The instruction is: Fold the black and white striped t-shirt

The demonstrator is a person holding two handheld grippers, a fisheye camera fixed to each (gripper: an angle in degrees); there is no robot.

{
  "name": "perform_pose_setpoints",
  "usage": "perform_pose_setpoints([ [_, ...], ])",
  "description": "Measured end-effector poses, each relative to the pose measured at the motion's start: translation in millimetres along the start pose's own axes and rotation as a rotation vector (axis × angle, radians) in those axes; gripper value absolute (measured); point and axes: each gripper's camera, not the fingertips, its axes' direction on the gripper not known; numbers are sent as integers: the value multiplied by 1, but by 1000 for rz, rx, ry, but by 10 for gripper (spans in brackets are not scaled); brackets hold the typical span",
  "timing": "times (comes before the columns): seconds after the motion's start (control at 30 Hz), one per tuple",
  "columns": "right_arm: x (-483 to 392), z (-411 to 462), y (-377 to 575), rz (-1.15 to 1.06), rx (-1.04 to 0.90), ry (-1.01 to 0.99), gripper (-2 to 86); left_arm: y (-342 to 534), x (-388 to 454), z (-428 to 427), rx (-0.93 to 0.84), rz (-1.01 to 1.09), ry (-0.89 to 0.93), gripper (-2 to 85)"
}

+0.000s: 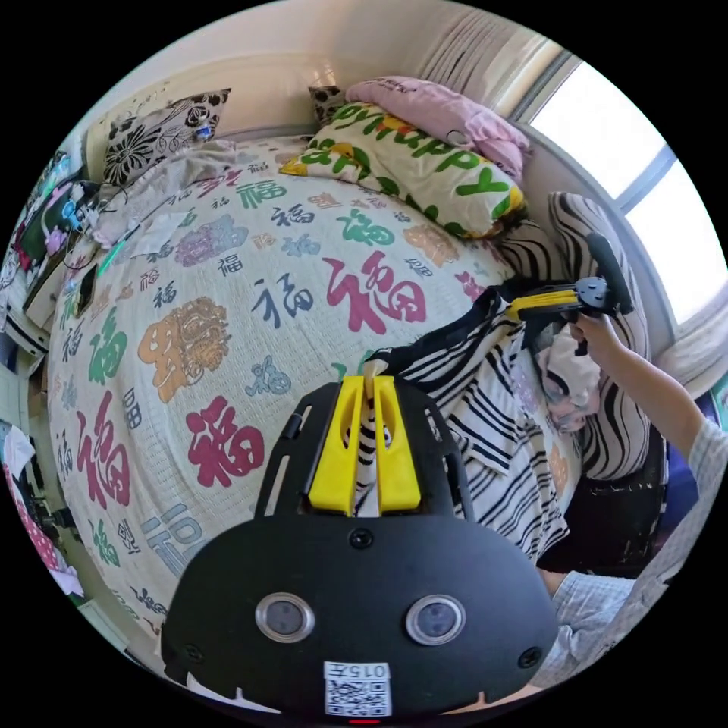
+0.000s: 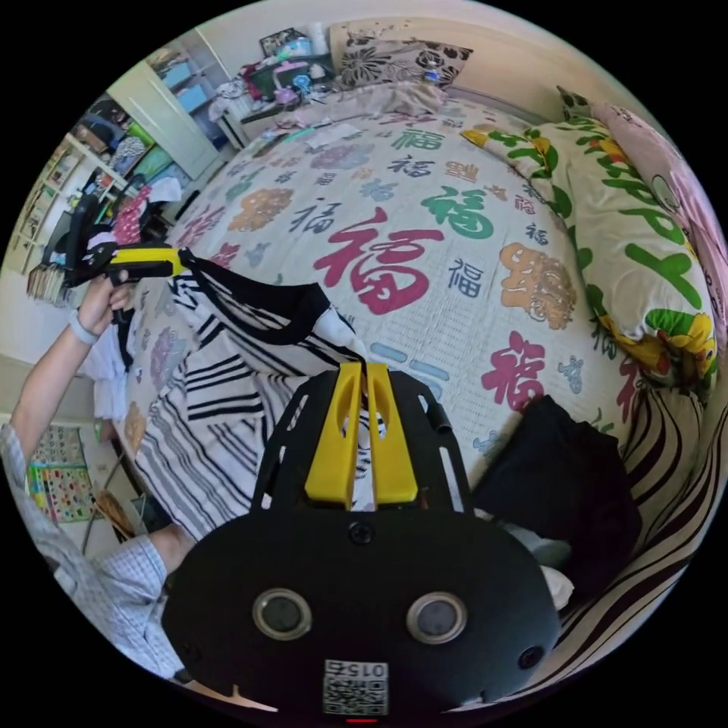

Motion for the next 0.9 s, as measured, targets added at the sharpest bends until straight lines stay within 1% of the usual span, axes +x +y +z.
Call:
perform_pose_setpoints([
  [0.07, -14, -12, 39, -60, 33, -68, -3, 27, 11, -14, 9, 66, 15, 9],
  [0.13, -31, -18, 79, -126, 37, -125, -2, 81, 33, -29, -3, 170, 55, 9],
  [0.2, -55, -18, 126, -197, 21, -201, -1, 130, 48, -37, -24, 187, 90, 9],
  [0.27, -95, -6, 189, -274, -60, -251, -1, 182, 61, -37, -63, 170, 155, 9],
  [0.3, -105, 0, 204, -287, -83, -258, 0, 215, 71, -33, -100, 161, 181, 8],
  [0.37, -145, 30, 255, -327, -190, -285, 0, 262, 85, -24, -177, 145, 193, 8],
  [0.43, -170, 57, 284, -345, -282, -301, 0, 313, 95, -10, -262, 74, 222, 8],
  [0.57, -203, 104, 330, -378, -369, -226, 1, 362, 101, 7, -307, -11, 249, 7],
  [0.67, -211, 122, 344, -377, -392, -153, 1, 379, 108, 19, -333, -6, 179, 4],
  [0.73, -210, 129, 350, -359, -436, -137, -1, 392, 108, 31, -447, -30, 100, 1],
  [0.77, -207, 132, 354, -325, -474, -121, -3, 395, 107, 31, -465, -38, 85, 0],
  [0.83, -201, 129, 360, -304, -487, -92, -4, 404, 99, 18, -449, -90, 90, -3],
  [0.87, -197, 123, 361, -286, -461, -92, -5, 403, 97, 13, -432, -106, 103, -3],
  [0.9, -195, 120, 360, -265, -443, -103, -5, 399, 95, 4, -380, -128, 132, -3],
])
